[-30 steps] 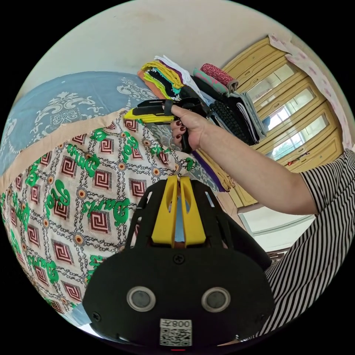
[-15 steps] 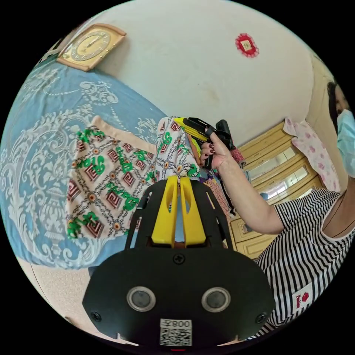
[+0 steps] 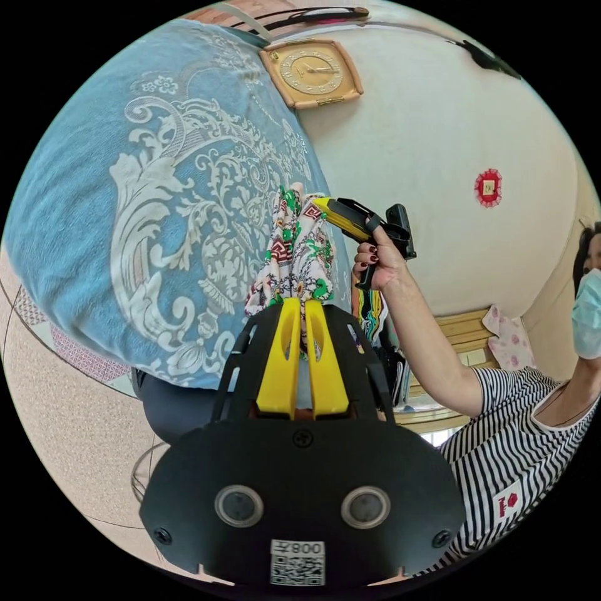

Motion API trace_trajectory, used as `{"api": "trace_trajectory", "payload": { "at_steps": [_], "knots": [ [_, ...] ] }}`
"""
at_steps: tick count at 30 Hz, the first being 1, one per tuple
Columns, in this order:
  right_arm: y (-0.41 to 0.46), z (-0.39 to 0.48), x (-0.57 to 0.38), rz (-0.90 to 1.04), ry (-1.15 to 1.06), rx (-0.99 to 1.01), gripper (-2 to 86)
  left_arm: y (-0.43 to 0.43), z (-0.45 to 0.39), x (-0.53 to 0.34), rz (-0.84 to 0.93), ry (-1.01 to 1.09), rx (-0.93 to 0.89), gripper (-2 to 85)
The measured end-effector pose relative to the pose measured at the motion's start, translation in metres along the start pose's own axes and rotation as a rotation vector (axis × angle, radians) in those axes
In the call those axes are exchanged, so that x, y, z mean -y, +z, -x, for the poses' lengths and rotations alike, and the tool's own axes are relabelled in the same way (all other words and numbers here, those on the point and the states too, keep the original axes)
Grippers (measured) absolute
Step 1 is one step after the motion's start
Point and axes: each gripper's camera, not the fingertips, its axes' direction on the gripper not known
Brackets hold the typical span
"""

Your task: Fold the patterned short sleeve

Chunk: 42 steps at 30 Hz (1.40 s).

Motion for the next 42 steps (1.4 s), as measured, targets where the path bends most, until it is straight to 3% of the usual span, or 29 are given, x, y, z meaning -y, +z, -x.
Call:
{"api": "trace_trajectory", "payload": {
  "at_steps": [6,16,23,30,35,42],
  "knots": [
    [0.0,0.065,0.047,0.047,-0.037,-0.09,1.6,-0.024,0.039,-0.001,0.028,-0.05,0.009,1.3],
    [-0.072,0.183,0.064,-0.081,-0.152,-0.051,1.1,-0.056,0.065,-0.014,0.029,-0.043,-0.006,0.8],
    [-0.067,0.255,-0.016,0.089,-0.252,-0.224,0.1,-0.072,0.044,-0.011,-0.001,0.103,0.123,2.2],
    [-0.094,0.278,-0.105,0.161,-0.179,-0.334,0.1,-0.058,0.027,0.0,0.038,0.228,0.28,2.9],
    [-0.088,0.294,-0.141,0.198,-0.16,-0.402,-0.1,-0.033,0.025,0.0,0.139,0.218,0.405,0.9],
    [-0.09,0.308,-0.168,0.22,-0.206,-0.412,0.0,-0.027,0.008,-0.007,0.13,0.191,0.435,0.2]
  ]
}}
